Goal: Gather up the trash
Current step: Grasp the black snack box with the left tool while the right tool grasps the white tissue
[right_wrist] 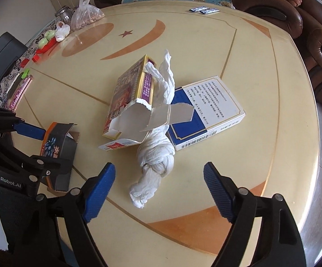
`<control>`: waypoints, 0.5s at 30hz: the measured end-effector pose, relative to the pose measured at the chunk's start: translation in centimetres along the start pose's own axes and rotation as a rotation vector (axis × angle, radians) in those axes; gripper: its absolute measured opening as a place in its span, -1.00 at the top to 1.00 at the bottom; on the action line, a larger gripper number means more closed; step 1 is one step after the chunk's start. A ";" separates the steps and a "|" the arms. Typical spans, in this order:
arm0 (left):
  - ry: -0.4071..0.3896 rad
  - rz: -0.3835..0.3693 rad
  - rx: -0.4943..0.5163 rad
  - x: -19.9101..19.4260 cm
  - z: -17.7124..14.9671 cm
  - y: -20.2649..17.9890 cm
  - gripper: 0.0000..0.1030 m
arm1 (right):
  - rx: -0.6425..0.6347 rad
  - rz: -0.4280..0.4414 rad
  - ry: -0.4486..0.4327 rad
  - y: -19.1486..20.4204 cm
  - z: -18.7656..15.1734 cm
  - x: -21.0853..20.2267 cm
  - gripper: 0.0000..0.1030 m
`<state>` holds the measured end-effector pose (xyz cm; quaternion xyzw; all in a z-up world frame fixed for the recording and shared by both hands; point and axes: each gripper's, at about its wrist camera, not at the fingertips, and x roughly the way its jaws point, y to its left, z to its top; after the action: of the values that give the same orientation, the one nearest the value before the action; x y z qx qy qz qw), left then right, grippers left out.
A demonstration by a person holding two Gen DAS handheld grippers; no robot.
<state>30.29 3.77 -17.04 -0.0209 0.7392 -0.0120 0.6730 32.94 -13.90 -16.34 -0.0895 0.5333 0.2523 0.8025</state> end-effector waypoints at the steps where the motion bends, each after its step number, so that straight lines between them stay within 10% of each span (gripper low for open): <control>1: 0.006 0.000 -0.003 0.2 0.1 0.0 -0.62 | -0.008 -0.005 0.002 0.2 0.1 0.2 -0.35; 15: 0.003 0.021 -0.011 1.5 -0.4 1.6 -0.45 | -0.022 -0.032 -0.038 0.7 0.5 0.8 0.48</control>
<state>29.69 5.32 -18.52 -0.0169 0.7404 -0.0009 0.6720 33.29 -12.88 -16.74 -0.1017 0.5135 0.2470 0.8154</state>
